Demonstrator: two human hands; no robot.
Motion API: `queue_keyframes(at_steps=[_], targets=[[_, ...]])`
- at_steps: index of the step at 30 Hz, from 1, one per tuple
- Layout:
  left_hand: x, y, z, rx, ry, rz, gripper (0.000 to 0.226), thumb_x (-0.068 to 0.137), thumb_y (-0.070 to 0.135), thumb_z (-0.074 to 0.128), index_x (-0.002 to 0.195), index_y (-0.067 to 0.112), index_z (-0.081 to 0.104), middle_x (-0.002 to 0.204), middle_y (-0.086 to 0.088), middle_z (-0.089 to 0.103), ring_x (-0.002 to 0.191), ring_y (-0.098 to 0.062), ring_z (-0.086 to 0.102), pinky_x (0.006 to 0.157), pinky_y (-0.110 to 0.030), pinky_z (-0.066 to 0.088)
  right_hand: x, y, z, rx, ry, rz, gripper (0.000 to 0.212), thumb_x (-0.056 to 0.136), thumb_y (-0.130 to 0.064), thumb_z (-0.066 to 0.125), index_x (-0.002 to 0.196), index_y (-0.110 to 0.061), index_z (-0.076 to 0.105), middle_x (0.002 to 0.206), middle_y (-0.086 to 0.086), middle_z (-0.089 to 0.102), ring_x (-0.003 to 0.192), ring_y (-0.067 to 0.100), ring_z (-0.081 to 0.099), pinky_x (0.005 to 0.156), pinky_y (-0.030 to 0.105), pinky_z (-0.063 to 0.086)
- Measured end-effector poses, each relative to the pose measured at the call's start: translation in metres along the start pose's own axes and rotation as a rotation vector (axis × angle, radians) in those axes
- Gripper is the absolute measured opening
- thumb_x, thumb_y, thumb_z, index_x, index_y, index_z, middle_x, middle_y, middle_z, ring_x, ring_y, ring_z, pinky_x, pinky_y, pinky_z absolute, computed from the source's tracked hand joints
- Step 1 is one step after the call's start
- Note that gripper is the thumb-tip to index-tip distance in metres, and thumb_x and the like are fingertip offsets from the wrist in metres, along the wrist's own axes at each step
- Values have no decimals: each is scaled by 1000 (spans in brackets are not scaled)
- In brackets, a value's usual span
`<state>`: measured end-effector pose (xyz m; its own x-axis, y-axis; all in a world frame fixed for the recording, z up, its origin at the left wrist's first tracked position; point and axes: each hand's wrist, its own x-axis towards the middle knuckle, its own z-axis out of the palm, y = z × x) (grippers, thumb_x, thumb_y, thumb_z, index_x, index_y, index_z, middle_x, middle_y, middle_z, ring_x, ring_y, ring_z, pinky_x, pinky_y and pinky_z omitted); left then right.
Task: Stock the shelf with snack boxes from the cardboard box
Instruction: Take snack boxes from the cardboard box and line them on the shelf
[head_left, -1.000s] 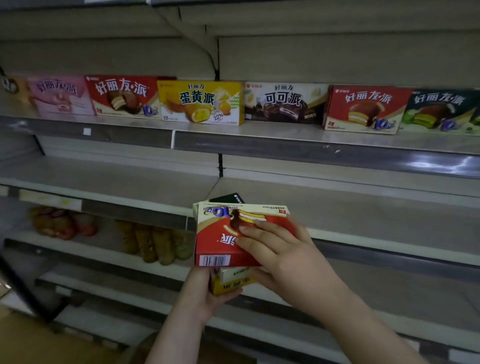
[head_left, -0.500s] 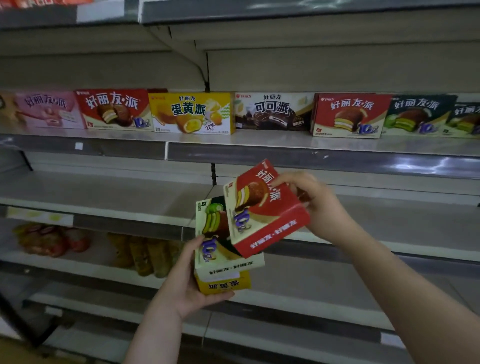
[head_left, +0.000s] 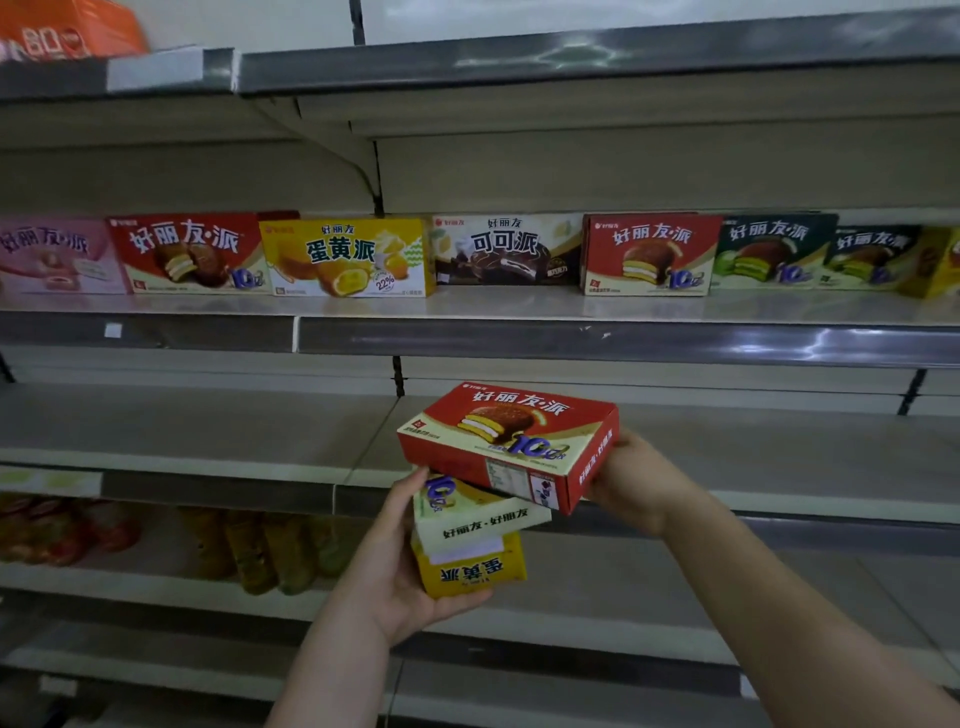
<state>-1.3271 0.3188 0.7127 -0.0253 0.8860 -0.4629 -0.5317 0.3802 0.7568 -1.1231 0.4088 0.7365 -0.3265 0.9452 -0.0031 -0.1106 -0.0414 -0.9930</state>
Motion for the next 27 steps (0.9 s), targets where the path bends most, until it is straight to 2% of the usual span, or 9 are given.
queue_keyframes(at_steps=[3, 6, 8, 12, 18, 21, 24, 25, 27], targets=[[5, 0, 6, -3, -3, 33, 56, 71, 58, 64, 108, 16, 69, 96, -19, 74, 100, -41, 64, 94, -58, 45, -16, 1, -6, 446, 149, 260, 37, 101, -29, 43, 118, 0, 56, 94, 14, 68, 81, 22, 63, 59, 27, 54], [10, 2, 12, 20, 7, 84, 58, 69, 58, 67, 110, 18, 68, 98, -15, 74, 103, -38, 64, 97, -59, 44, -27, -9, -5, 452, 141, 314, 63, 90, -61, 45, 112, -4, 59, 92, 13, 67, 82, 24, 61, 61, 29, 52], [10, 3, 17, 85, -4, 119, 61, 64, 59, 68, 111, 20, 67, 97, -13, 75, 103, -36, 64, 98, -58, 44, -28, -20, 0, 294, 149, 295, 55, 85, -57, 57, 109, -7, 61, 87, 11, 69, 78, 22, 65, 59, 29, 53], [5, 7, 21, 159, -48, 134, 57, 64, 59, 65, 104, 19, 68, 90, -14, 75, 100, -37, 65, 97, -58, 44, -28, -44, 0, 132, 188, 262, 29, 85, -27, 70, 102, -7, 60, 75, 8, 71, 66, 18, 66, 49, 26, 52], [-5, 18, -7, 359, -139, 69, 60, 63, 56, 64, 106, 14, 71, 96, -20, 73, 96, -37, 68, 80, -50, 55, -40, -53, -7, 1, 165, 243, 22, 85, -28, 68, 97, -11, 63, 80, 6, 71, 69, 15, 65, 56, 25, 51], [-15, 31, -24, 412, -195, 117, 70, 53, 54, 81, 108, 12, 69, 101, -22, 72, 97, -39, 67, 82, -53, 55, -55, -55, -1, 14, 150, 171, 33, 75, -29, 71, 101, -8, 65, 90, 11, 73, 73, 18, 68, 64, 28, 55], [-29, 55, -24, 441, -319, 240, 98, 19, 57, 90, 105, 13, 69, 100, -20, 73, 81, -30, 72, 65, -43, 60, -67, -64, 6, 137, 153, -2, 40, 71, -27, 67, 103, -3, 62, 83, 11, 72, 66, 18, 68, 59, 25, 54], [-35, 66, -19, 467, -343, 303, 99, 17, 56, 90, 105, 15, 69, 98, -17, 74, 77, -27, 72, 60, -39, 60, -70, -70, 9, 207, 141, -54, 41, 71, -26, 64, 103, -1, 60, 81, 11, 72, 65, 19, 69, 58, 23, 52], [-43, 92, 2, 517, -358, 423, 87, 34, 52, 83, 112, 19, 64, 97, -11, 75, 78, -24, 73, 59, -38, 60, -74, -86, 11, 325, 128, -123, 37, 70, -24, 63, 99, -1, 58, 77, 11, 72, 62, 20, 71, 61, 21, 47]])
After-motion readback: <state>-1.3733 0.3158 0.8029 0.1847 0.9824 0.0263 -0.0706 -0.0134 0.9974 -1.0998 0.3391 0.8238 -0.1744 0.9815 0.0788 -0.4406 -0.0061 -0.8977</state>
